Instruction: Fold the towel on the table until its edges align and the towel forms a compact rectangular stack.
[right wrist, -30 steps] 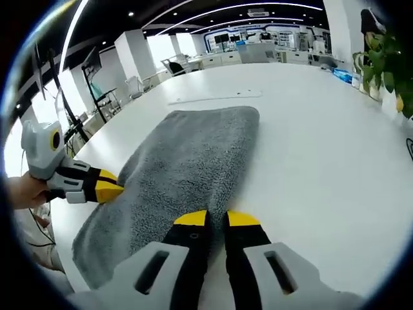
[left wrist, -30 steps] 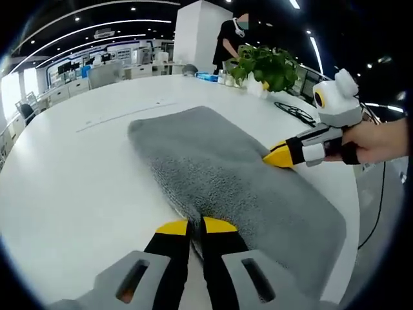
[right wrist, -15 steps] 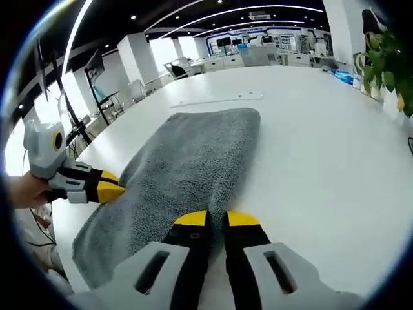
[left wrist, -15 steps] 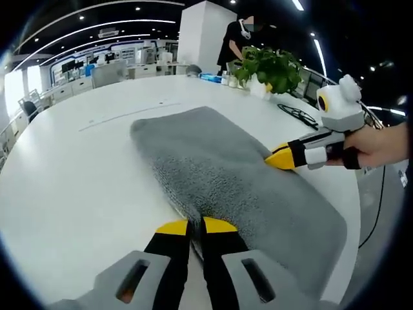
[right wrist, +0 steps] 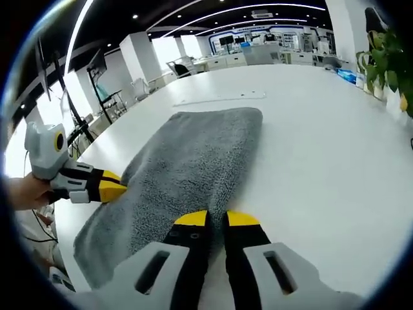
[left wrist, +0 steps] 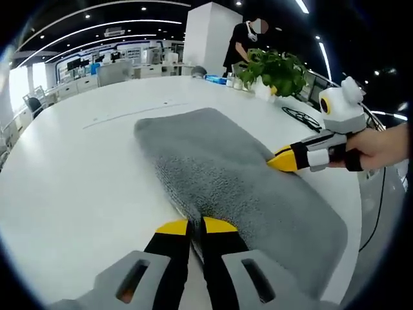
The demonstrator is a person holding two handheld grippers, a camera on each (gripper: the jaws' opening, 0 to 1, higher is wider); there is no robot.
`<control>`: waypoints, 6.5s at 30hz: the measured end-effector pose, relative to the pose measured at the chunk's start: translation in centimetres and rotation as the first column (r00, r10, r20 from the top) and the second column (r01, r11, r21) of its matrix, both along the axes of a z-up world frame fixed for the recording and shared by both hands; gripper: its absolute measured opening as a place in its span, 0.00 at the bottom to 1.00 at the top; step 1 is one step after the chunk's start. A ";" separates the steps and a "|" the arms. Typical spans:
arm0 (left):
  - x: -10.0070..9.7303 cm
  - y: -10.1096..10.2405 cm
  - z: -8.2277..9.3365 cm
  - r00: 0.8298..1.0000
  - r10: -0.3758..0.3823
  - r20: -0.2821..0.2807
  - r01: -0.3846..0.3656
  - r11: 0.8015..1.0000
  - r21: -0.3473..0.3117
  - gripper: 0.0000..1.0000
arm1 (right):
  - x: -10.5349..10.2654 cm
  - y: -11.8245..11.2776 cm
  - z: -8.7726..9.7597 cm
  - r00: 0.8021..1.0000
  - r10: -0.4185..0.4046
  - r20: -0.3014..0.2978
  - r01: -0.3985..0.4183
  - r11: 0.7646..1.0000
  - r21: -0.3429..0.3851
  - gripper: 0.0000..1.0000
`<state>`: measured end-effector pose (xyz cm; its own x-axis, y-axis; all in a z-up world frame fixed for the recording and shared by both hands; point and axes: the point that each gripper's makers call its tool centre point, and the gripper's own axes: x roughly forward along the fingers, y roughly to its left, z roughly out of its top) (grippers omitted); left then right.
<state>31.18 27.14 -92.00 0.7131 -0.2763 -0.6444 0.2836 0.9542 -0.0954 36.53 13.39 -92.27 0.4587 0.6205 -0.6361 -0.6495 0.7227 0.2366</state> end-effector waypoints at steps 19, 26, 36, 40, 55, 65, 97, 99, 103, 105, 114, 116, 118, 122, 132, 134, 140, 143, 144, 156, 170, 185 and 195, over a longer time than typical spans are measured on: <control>-0.1 -0.1 0.1 1.000 0.027 0.002 -0.027 1.000 -0.016 0.07 | 0.3 -0.2 0.1 0.999 0.038 0.006 -0.038 0.999 -0.023 0.10; 0.0 0.0 0.3 0.999 0.028 -0.015 -0.028 1.000 0.002 0.09 | 0.3 -0.1 0.7 0.998 0.055 0.006 -0.055 0.998 -0.036 0.10; -0.4 -0.5 2.2 1.000 -0.001 0.009 0.001 0.999 -0.048 0.26 | 0.3 -0.4 2.8 0.993 0.107 0.058 -0.105 0.994 -0.035 0.11; -0.2 -1.2 3.4 0.997 -0.070 0.038 0.071 0.997 -0.009 0.32 | -0.2 -0.2 3.7 0.988 0.136 0.078 -0.134 0.991 -0.031 0.13; -2.6 -3.3 5.3 0.946 -0.324 0.031 0.315 0.935 0.166 0.55 | -3.3 0.0 4.7 0.957 0.282 0.071 -0.278 0.959 -0.060 0.22; -5.6 -4.3 5.4 0.919 -0.393 0.006 0.383 0.899 0.213 0.58 | -6.5 0.2 5.0 0.922 0.383 0.053 -0.380 0.923 -0.068 0.26; -12.0 -8.4 3.0 0.810 -0.584 -0.059 0.576 0.771 0.272 0.56 | -16.3 1.1 3.4 0.759 0.649 0.047 -0.631 0.751 -0.192 0.45; -12.2 -8.6 3.0 0.806 -0.589 -0.055 0.580 0.767 0.275 0.52 | -16.8 1.0 3.0 0.742 0.668 0.047 -0.646 0.732 -0.217 0.45; -12.6 -9.0 2.9 0.791 -0.610 -0.051 0.598 0.752 0.277 0.44 | -17.4 0.9 2.5 0.732 0.680 0.042 -0.656 0.721 -0.222 0.44; -12.9 -9.3 2.7 0.784 -0.619 -0.056 0.608 0.745 0.276 0.41 | -17.6 0.9 2.3 0.722 0.691 0.045 -0.665 0.709 -0.235 0.42; -13.6 -10.2 1.3 0.753 -0.653 -0.083 0.648 0.712 0.271 0.29 | -18.6 0.8 1.4 0.683 0.729 0.045 -0.696 0.668 -0.266 0.35; -13.8 -10.2 0.9 0.743 -0.661 -0.100 0.658 0.696 0.287 0.29 | -18.6 0.7 0.9 0.685 0.728 0.037 -0.696 0.668 -0.263 0.35; -13.7 -10.2 0.6 0.741 -0.663 -0.106 0.660 0.691 0.295 0.29 | -18.5 0.6 0.7 0.691 0.722 0.037 -0.692 0.674 -0.259 0.34; -13.5 -10.1 0.0 0.749 -0.653 -0.114 0.655 0.702 0.280 0.29 | -18.5 0.5 0.2 0.694 0.718 0.040 -0.687 0.679 -0.259 0.33; -12.8 -9.9 -0.1 0.766 -0.635 -0.096 0.635 0.726 0.265 0.21 | -17.5 0.5 -0.6 0.672 0.736 0.079 -0.670 0.650 -0.357 0.23; -12.7 -9.9 -0.1 0.766 -0.636 -0.091 0.634 0.726 0.265 0.19 | -17.3 0.5 -0.6 0.677 0.731 0.087 -0.664 0.658 -0.356 0.19; -12.2 -9.9 0.0 0.755 -0.650 -0.093 0.646 0.711 0.277 0.14 | -17.7 0.6 -0.3 0.622 0.775 0.112 -0.674 0.603 -0.427 0.16; -12.1 -9.8 0.1 0.758 -0.644 -0.097 0.644 0.718 0.264 0.12 | -17.7 0.6 -0.2 0.606 0.788 0.108 -0.684 0.586 -0.435 0.15; -12.1 -9.7 0.2 0.758 -0.644 -0.101 0.645 0.719 0.258 0.11 | -17.5 0.5 -0.2 0.617 0.780 0.108 -0.672 0.593 -0.443 0.11; -11.6 -9.6 0.0 0.756 -0.640 -0.141 0.654 0.750 0.103 0.06 | -17.0 0.4 0.3 0.668 0.743 0.040 -0.686 0.635 -0.355 0.04; -11.4 -9.6 -0.1 0.746 -0.649 -0.152 0.662 0.747 0.062 0.05 | -16.4 0.4 -0.2 0.674 0.739 -0.026 -0.710 0.637 -0.299 0.03; -11.4 -9.7 0.0 0.735 -0.658 -0.165 0.675 0.733 0.088 0.05 | -16.5 0.5 -0.1 0.682 0.728 -0.068 -0.715 0.645 -0.268 0.03; -11.4 -9.6 0.1 0.802 -0.578 -0.149 0.591 0.804 0.066 0.05 | -16.5 0.6 0.0 0.748 0.660 -0.072 -0.658 0.722 -0.214 0.03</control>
